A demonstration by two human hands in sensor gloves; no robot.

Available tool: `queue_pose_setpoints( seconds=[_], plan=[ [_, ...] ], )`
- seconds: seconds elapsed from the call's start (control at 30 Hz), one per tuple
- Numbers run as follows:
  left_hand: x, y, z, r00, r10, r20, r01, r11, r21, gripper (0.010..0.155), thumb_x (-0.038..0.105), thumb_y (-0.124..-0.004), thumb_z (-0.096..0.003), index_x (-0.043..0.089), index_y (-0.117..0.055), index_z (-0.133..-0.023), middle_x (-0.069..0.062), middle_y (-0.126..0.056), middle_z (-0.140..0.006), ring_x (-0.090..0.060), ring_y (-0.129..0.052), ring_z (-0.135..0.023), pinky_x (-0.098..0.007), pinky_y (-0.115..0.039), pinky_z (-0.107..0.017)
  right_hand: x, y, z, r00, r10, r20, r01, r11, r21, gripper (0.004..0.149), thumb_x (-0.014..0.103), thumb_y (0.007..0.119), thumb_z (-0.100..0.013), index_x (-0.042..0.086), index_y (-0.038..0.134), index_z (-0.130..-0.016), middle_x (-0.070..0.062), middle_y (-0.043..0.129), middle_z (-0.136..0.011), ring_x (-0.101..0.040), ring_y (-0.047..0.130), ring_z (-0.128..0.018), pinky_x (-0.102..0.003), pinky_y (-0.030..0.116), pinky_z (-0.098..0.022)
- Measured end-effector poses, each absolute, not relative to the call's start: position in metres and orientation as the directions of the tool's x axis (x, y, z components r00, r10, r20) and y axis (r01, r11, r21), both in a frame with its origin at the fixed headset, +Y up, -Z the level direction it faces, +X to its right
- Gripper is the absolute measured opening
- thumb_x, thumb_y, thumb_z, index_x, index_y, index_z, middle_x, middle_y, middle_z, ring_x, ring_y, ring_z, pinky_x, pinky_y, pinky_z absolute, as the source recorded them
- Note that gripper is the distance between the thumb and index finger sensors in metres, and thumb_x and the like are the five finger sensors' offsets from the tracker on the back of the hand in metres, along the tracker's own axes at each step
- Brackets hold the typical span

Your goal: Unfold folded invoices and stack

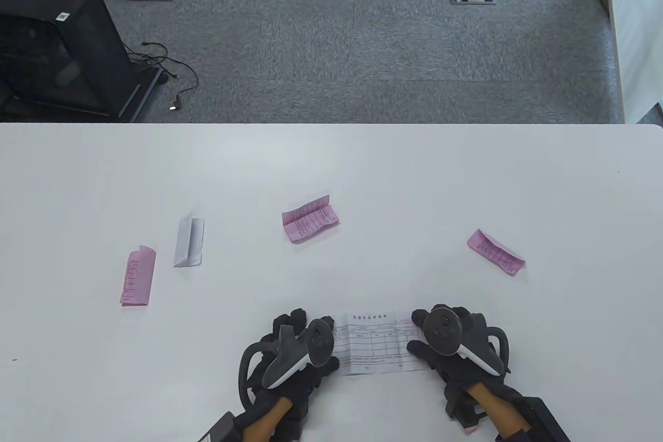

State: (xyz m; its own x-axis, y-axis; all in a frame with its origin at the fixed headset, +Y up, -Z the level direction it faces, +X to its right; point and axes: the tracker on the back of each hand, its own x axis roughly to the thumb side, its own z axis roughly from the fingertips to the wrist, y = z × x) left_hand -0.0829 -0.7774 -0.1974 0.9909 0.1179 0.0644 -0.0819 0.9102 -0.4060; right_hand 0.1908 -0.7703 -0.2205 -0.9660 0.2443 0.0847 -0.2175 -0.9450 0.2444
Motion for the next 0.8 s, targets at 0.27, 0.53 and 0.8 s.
queue_pose_setpoints(
  seconds=[0.27,0.53,0.8],
  plan=[
    [-0.083,-0.777,-0.198,0.990,0.122,0.066,-0.085,0.909,-0.407,0.076,0.055,-0.077,-0.0456,0.041,-0.042,-0.112,-0.016,-0.024,-0.121,-0.044,-0.026,-0.108,-0.061,-0.042,-0.073,0.180,-0.777,-0.222,-0.988,0.148,0.035,-0.134,-0.955,0.265,0.084,0.061,0.068,-0.042,0.014,0.045,-0.108,-0.020,0.046,-0.106,-0.048,0.046,-0.093,-0.073,0.039,-0.066],
    [-0.083,-0.778,-0.198,0.990,0.124,0.067,-0.087,0.911,-0.404,0.076,0.056,-0.076,-0.0456,0.041,-0.042,-0.112,-0.017,-0.024,-0.121,-0.044,-0.026,-0.107,-0.060,-0.042,-0.073,0.174,-0.778,-0.216,-0.988,0.151,-0.001,-0.146,-0.955,0.259,0.074,0.051,0.072,-0.048,0.013,0.047,-0.105,-0.021,0.043,-0.107,-0.050,0.043,-0.096,-0.070,0.041,-0.069],
    [-0.082,-0.779,-0.197,0.990,0.121,0.074,-0.082,0.914,-0.398,0.076,0.057,-0.075,-0.0458,0.040,-0.041,-0.112,-0.018,-0.024,-0.121,-0.046,-0.025,-0.107,-0.061,-0.042,-0.073,0.175,-0.779,-0.214,-0.981,0.181,-0.075,-0.194,-0.946,0.260,0.055,0.046,0.071,-0.052,0.017,0.053,-0.095,-0.015,0.041,-0.108,-0.045,0.038,-0.100,-0.067,0.041,-0.071]
  ],
)
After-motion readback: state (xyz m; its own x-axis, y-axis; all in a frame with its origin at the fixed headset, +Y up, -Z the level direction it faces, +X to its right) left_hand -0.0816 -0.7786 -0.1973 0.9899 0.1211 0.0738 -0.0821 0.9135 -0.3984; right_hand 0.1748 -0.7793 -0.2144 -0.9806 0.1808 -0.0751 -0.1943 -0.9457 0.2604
